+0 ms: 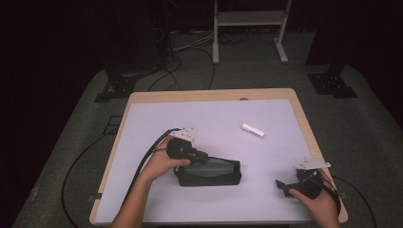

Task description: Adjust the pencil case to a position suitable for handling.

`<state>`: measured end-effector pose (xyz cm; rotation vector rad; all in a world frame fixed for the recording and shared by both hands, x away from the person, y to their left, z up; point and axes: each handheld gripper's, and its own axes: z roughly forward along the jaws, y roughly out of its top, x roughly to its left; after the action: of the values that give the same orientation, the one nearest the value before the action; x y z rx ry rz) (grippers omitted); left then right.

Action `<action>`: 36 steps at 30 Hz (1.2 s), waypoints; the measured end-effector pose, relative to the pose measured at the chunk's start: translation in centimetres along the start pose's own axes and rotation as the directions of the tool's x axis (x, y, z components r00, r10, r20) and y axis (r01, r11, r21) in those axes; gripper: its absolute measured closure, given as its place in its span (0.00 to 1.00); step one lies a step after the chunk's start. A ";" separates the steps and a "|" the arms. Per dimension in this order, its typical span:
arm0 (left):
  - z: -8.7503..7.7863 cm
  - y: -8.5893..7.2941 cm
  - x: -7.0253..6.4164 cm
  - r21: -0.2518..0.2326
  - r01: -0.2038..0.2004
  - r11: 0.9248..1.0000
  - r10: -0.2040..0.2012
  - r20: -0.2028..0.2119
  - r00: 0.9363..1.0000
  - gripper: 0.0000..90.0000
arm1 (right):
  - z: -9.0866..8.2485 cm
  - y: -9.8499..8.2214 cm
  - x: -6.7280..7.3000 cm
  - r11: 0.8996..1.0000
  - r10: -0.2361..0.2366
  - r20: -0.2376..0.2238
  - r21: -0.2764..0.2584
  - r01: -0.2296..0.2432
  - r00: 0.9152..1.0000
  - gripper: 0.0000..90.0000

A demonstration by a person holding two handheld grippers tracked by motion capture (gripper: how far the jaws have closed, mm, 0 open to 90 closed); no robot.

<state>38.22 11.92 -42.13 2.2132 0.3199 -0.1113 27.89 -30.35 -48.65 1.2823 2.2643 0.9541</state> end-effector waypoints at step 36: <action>-5.8 -3.0 -1.6 -0.082 0.091 0.992 -0.112 -0.303 0.946 0.21 | 0.0 0.0 0.0 1.000 0.001 0.000 0.001 -0.001 1.000 0.00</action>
<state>35.71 17.95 -40.53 2.1457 0.6015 0.1890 27.88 -30.34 -48.65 1.2840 2.2643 0.9532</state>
